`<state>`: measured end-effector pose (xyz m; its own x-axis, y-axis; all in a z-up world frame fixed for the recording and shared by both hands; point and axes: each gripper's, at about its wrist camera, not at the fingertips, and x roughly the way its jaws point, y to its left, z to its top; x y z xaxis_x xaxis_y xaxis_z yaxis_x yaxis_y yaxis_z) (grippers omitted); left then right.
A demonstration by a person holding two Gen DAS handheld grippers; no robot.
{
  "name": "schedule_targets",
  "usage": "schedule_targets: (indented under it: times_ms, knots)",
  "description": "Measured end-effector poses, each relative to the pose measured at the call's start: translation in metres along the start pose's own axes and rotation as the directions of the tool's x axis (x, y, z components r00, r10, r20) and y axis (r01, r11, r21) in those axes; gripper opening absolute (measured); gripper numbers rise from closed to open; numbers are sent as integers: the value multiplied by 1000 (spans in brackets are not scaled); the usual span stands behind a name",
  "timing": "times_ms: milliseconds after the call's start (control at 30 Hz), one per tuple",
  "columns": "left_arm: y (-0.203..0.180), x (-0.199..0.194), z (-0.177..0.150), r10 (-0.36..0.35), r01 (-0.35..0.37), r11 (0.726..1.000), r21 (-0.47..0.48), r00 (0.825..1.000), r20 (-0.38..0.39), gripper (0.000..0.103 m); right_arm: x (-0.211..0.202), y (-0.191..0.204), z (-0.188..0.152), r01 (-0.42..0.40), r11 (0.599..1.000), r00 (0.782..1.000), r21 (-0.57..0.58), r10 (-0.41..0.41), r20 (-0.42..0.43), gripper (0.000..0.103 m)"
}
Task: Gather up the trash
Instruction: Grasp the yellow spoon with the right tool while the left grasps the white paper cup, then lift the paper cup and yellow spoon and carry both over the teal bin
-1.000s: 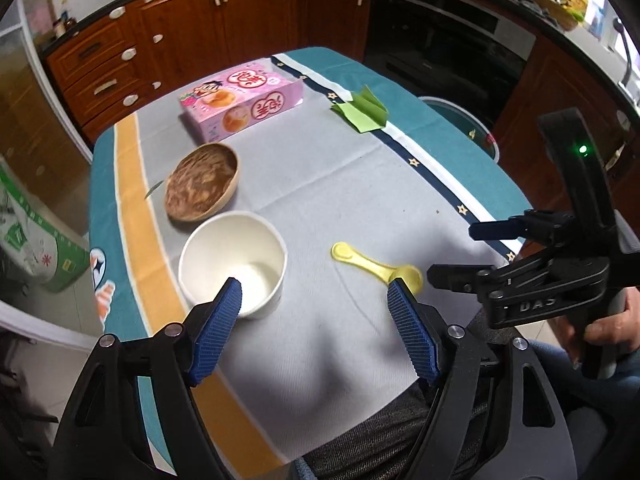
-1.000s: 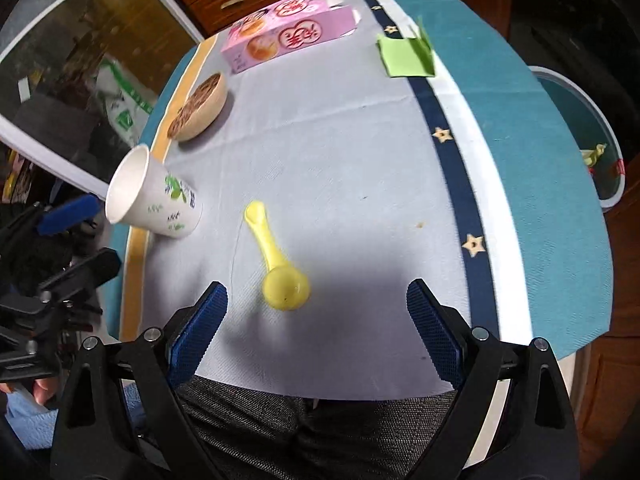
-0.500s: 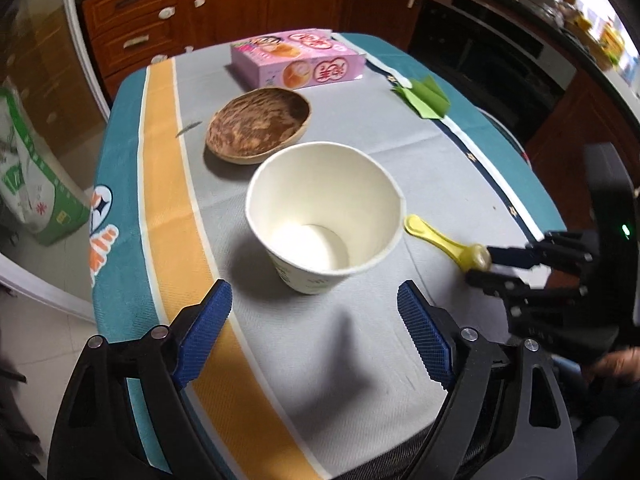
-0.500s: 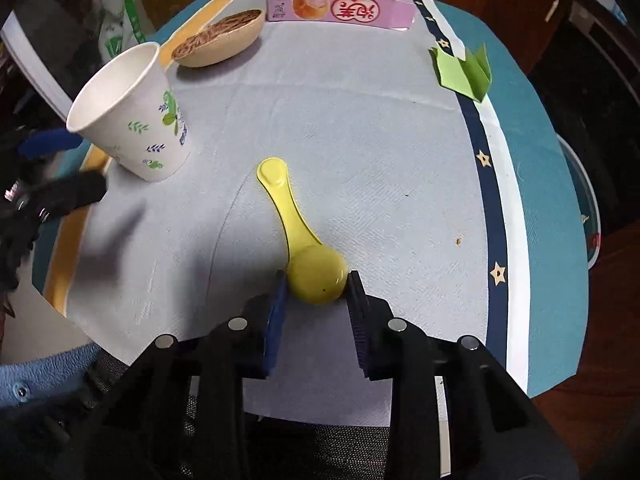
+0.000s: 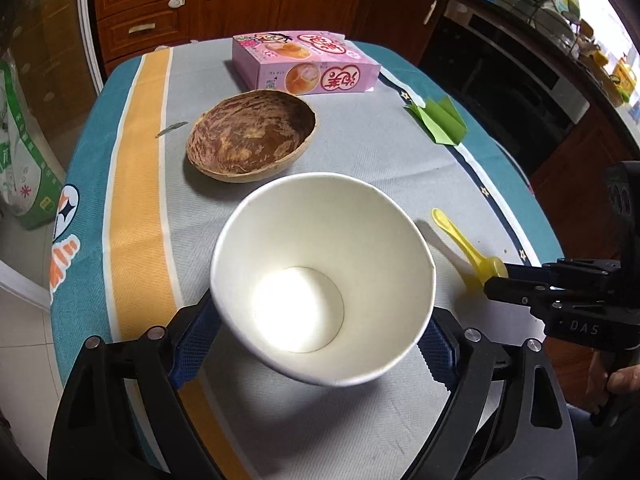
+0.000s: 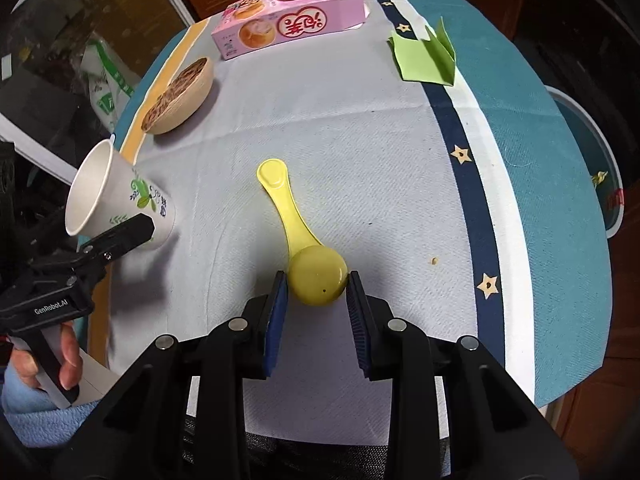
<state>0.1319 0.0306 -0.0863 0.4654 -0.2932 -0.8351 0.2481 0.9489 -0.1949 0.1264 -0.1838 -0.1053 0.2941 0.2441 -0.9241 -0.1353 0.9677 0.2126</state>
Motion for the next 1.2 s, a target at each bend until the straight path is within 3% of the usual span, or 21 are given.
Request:
schedule_targets:
  times_ms: [100, 233, 400, 700, 933, 1200]
  knots:
    - [3, -4, -2, -7, 7, 1000, -17, 1000, 18, 87, 2, -1, 1, -11, 1000, 1000, 11, 11, -1, 29]
    - [-4, -6, -1, 26, -26, 1000, 18, 1000, 9, 66, 1, -1, -1, -33, 999, 999, 17, 33, 0, 29]
    - [-14, -10, -2, 59, -59, 997, 46, 998, 4, 62, -7, -5, -4, -58, 998, 998, 24, 58, 17, 29]
    - [-48, -28, 16, 30, -31, 991, 126, 999, 10, 61, -28, -31, -1, -95, 992, 993, 79, 89, 76, 29]
    - [-105, -23, 51, -29, 29, 971, 236, 1000, -5, 62, -50, -78, 2, -122, 977, 984, 173, 97, 147, 29]
    - [-197, 12, 96, -89, 107, 927, 361, 994, -67, 62, -98, -169, 7, -78, 952, 969, 296, 3, 247, 29]
